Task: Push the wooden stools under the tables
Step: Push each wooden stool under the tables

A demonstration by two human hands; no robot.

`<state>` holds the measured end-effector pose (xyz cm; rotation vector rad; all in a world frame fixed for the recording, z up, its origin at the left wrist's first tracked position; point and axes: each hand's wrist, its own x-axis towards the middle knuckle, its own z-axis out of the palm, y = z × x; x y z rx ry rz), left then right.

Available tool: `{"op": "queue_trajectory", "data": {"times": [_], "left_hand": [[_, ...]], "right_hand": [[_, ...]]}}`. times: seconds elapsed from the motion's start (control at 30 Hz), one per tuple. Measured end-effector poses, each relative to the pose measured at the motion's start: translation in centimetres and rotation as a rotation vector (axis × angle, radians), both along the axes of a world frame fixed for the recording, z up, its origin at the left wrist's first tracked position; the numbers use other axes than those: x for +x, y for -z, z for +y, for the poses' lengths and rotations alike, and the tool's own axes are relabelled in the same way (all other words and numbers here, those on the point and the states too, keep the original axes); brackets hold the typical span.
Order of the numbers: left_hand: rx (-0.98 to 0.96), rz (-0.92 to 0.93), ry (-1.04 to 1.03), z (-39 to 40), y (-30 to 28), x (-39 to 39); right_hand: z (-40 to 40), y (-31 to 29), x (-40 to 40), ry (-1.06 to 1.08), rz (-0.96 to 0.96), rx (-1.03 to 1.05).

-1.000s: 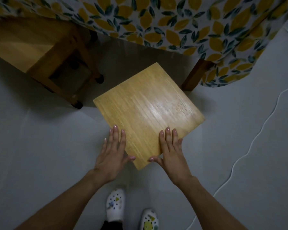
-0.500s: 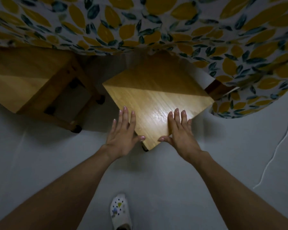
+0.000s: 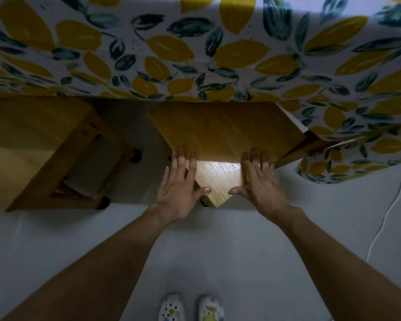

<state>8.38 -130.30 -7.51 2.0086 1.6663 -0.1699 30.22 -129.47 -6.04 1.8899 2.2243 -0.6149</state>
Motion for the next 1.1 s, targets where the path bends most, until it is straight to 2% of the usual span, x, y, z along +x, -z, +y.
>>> {"op": "queue_trajectory", "data": {"times": [0.3,0.43,0.57,0.63,0.73,0.83,1.1], "left_hand": [[-0.129,-0.014,-0.005,1.3,-1.2,0.2],[-0.186,-0.016,0.056,2.0,-1.9,-0.9],[-0.098,-0.121,0.152,1.9,-2.1,-4.6],[-0.036,-0.141,0.128,1.1,-2.0,-7.0],[0.035,-0.032,-0.061,-0.2,-1.3,-11.9],[0.146,0.064,-0.213,-1.2,-1.0,-19.0],[0.266,-0.022,-0.349,-1.6,-2.0,-40.3]], "right_hand": [[0.6,0.1,0.3,-0.006,0.006,-0.014],[0.2,0.6,0.7,-0.009,0.055,0.013],[-0.3,-0.1,0.3,0.056,0.087,0.063],[-0.6,-0.9,-1.5,0.138,0.112,0.096],[-1.0,-1.8,-6.7,0.225,0.164,0.141],[-1.8,-1.4,-14.0,0.169,0.212,0.153],[-4.2,1.7,-37.8,-0.016,0.334,0.159]]}}
